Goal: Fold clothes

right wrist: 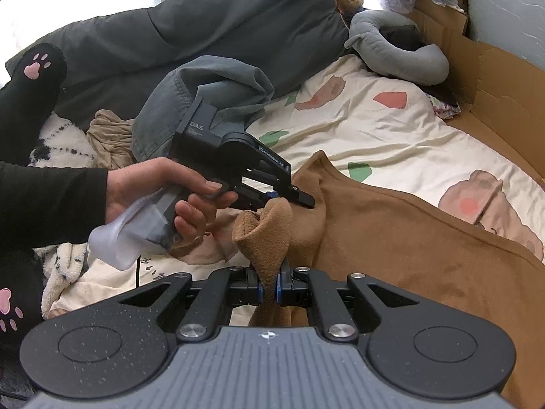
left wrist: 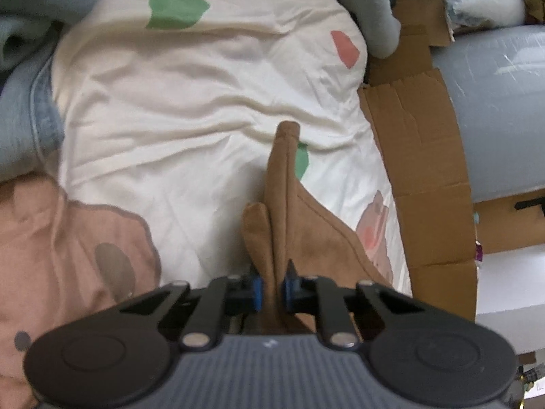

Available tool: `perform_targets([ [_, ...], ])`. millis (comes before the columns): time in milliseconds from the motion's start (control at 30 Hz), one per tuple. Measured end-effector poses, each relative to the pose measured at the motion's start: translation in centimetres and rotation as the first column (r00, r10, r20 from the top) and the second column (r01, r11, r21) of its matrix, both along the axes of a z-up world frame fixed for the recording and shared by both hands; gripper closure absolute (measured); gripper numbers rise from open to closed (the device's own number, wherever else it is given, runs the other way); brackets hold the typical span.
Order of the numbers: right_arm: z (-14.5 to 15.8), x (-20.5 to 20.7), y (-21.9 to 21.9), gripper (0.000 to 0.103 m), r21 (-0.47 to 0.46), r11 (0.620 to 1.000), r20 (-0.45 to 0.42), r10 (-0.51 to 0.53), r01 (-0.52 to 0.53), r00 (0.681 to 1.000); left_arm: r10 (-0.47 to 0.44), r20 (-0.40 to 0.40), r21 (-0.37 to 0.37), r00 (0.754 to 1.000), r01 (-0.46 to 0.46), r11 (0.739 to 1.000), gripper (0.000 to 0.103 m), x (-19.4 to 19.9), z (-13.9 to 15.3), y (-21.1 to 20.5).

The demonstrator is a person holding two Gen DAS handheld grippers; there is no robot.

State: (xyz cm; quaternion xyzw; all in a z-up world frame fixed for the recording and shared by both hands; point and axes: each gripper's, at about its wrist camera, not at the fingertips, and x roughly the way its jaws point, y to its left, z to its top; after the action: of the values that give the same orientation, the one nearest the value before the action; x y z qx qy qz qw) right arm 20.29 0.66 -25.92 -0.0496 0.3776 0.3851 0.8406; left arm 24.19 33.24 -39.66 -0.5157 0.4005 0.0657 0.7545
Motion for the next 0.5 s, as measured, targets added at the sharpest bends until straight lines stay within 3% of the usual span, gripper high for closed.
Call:
perform_targets([
  [500,2.4,-0.4,-2.9,0.098,0.082,0.994,0.012,-0.074,0.073,0.997,-0.035,0.054,0.092,0.998,0.030,0.995,0.093,1.9,7.3,-1.8],
])
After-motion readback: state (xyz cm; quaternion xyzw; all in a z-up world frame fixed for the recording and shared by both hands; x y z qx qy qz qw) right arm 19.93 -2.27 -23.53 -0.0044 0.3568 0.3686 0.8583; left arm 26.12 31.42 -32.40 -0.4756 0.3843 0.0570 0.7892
